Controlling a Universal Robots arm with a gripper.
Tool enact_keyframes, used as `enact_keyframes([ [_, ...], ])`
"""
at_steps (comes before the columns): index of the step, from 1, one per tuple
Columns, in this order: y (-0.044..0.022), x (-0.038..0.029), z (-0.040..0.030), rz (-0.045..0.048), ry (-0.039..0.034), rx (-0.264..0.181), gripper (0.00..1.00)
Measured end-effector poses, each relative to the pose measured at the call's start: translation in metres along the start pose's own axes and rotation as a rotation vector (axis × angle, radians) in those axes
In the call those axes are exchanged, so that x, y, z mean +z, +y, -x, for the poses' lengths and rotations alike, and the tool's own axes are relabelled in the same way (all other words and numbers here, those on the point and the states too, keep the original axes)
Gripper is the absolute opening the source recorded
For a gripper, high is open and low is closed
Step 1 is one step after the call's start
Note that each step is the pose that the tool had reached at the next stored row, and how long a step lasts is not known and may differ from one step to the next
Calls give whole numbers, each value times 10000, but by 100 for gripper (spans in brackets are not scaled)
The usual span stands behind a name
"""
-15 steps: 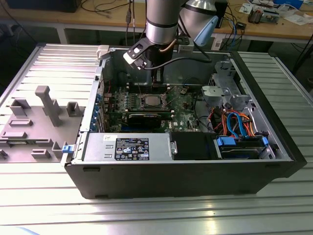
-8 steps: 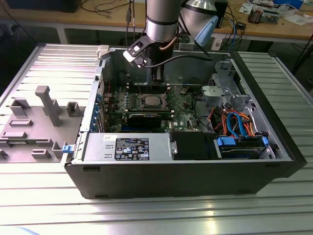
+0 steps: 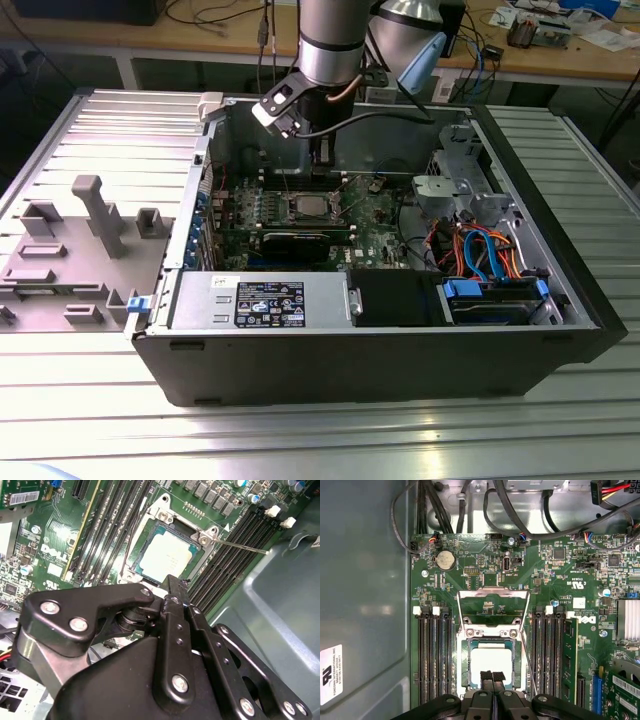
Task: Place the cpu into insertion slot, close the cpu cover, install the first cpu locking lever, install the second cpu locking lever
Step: 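Close the cpu cover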
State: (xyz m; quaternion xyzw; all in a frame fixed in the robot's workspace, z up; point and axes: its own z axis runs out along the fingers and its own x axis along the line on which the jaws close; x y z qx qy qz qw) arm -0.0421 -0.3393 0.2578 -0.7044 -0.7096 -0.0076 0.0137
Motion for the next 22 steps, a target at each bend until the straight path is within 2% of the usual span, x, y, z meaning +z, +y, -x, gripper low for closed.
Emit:
enact_keyframes([
  [14,-1,-36,-1,1,0,-6,11],
  [22,-1,-84,-3,0,2,-84,11],
])
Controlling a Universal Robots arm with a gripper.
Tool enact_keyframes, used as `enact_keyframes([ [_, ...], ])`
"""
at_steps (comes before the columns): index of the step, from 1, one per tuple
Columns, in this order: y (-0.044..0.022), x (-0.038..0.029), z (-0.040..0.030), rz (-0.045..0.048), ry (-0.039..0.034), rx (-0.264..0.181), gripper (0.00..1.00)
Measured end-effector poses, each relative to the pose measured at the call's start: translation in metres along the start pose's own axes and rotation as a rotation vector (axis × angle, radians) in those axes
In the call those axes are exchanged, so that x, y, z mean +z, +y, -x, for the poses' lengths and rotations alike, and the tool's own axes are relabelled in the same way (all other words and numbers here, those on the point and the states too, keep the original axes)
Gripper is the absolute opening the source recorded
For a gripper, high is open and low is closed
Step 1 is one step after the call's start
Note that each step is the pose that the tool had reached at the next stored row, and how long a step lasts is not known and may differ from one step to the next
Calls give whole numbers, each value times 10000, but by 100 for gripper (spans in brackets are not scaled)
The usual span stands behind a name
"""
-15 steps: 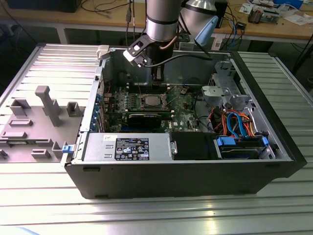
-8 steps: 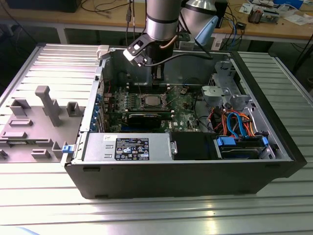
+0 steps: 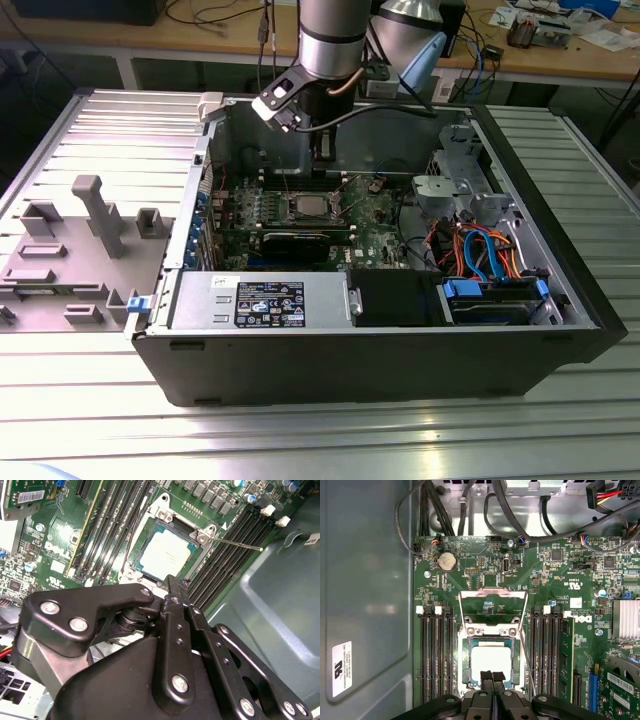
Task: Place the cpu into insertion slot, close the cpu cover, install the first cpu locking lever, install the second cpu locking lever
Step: 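Close the cpu cover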
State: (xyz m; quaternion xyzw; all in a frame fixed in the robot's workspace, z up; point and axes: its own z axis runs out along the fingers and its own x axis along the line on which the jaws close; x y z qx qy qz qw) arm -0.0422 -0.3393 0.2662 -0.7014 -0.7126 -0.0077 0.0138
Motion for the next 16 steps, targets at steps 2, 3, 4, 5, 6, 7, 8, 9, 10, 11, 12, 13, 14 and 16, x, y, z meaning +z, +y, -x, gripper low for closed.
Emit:
enact_keyframes([
  [2,0,-1,0,-5,-4,-130,11],
  [3,0,-2,0,-7,-5,-171,11],
  [4,0,-2,0,-8,-5,-173,11],
  [5,0,-2,0,-8,-5,-174,11],
  [6,0,-2,0,-8,-5,-174,11],
  [7,0,-2,0,-8,-5,-175,11],
  [8,0,-2,0,-8,-5,-175,11],
  [9,2,-2,0,-8,-5,-177,11],
  [10,6,-2,0,-8,-5,-178,11],
  [11,13,-2,0,-9,-6,-176,11],
  [12,19,-2,0,-8,-5,-175,11],
  [13,24,-2,0,-8,-5,-175,11],
  [14,25,-2,0,-8,-4,-175,11],
  [16,26,-4,-1,-8,-6,-174,11],
])
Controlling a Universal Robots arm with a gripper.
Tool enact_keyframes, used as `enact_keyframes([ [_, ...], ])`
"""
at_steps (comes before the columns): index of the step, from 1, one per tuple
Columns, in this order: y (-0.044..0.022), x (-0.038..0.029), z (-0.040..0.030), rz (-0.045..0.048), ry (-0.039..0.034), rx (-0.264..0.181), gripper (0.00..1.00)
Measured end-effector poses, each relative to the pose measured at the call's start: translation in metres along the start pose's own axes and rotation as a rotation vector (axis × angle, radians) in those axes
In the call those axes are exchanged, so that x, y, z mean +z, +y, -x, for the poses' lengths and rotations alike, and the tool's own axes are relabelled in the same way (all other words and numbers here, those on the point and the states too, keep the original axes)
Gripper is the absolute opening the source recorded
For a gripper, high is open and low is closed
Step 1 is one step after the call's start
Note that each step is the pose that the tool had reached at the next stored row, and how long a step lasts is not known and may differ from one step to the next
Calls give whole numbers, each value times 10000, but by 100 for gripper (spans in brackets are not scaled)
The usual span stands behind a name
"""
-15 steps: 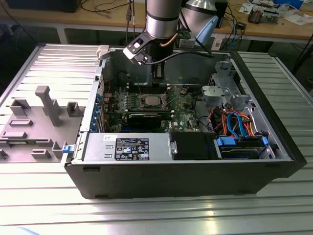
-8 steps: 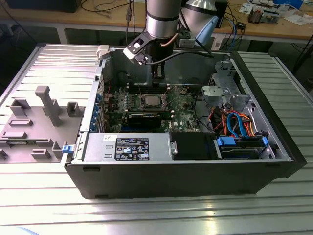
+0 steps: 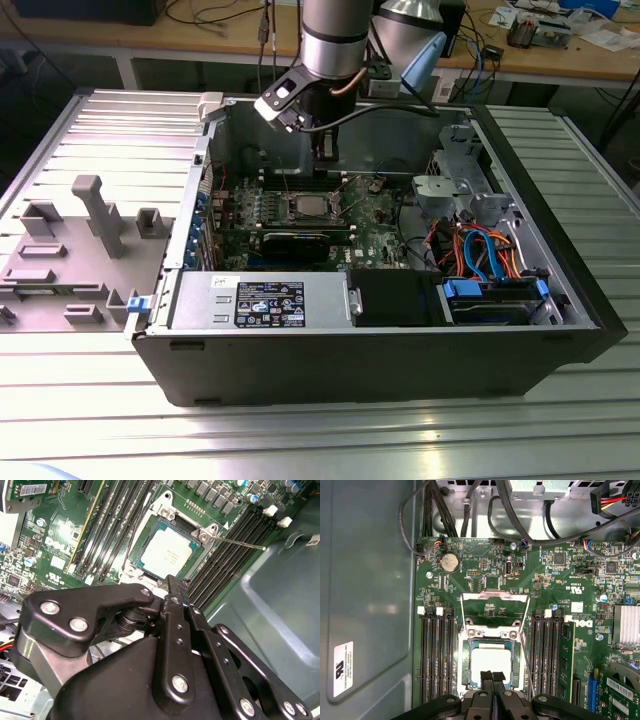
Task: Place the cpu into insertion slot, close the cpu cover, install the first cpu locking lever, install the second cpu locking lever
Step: 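Close the cpu cover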
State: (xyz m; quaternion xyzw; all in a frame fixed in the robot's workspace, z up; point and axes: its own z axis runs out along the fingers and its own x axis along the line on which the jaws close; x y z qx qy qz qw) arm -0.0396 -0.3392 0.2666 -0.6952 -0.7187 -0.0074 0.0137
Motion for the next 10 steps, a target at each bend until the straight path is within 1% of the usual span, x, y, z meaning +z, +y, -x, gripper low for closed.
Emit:
enact_keyframes([
  [6,0,-36,0,0,-7,-1,11],
  [10,0,-43,-1,0,-5,-1,11],
])
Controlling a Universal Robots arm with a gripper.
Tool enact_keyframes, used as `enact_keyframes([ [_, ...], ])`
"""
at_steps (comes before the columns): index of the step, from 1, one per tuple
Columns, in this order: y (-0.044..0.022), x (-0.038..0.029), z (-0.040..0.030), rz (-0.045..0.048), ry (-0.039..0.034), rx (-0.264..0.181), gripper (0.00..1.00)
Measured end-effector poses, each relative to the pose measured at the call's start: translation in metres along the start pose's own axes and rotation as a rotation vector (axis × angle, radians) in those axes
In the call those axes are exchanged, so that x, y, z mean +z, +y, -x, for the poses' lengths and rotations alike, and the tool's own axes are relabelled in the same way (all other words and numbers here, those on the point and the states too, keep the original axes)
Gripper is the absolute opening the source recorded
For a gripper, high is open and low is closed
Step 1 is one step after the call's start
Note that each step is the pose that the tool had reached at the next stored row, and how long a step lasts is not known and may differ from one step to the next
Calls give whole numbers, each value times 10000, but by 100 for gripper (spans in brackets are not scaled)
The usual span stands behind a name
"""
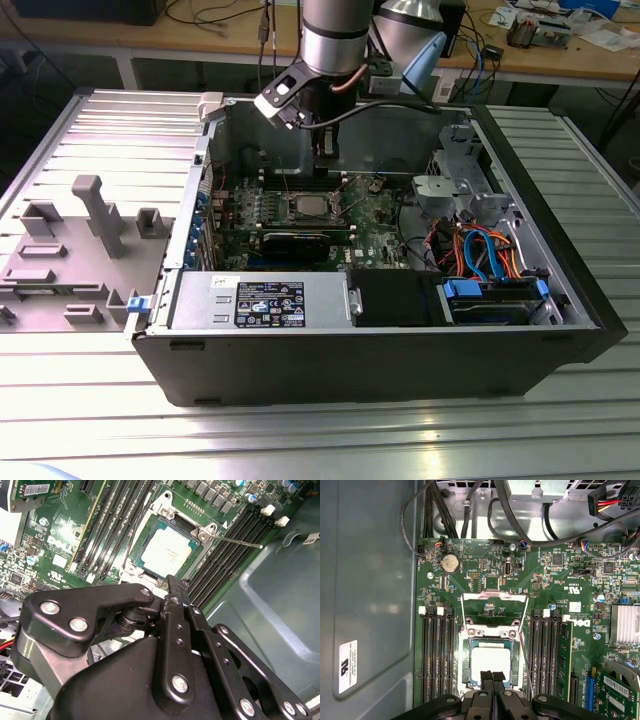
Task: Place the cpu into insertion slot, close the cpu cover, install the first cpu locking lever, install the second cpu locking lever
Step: 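Close the cpu cover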
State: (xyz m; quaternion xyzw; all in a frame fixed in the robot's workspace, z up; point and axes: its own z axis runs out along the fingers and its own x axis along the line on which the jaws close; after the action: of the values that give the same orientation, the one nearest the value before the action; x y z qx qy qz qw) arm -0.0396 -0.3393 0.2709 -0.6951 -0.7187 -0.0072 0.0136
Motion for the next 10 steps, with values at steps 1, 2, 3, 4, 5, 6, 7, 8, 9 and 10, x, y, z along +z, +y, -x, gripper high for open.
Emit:
enact_keyframes([
  [1,0,-1,0,0,-1,0,11],
  [2,0,-1,0,-1,-1,0,11],
  [3,0,-1,0,-1,-2,0,11],
  [4,3,-1,0,-1,-1,-2,11],
  [5,6,-2,1,-1,-2,-2,11],
  [6,13,-2,1,-1,-2,0,11],
  [7,20,-2,1,-2,-3,0,11],
  [8,27,-2,1,-1,-3,0,11],
  [9,33,-1,1,-1,-1,0,11],
  [10,37,-2,2,-1,-1,0,11],
])
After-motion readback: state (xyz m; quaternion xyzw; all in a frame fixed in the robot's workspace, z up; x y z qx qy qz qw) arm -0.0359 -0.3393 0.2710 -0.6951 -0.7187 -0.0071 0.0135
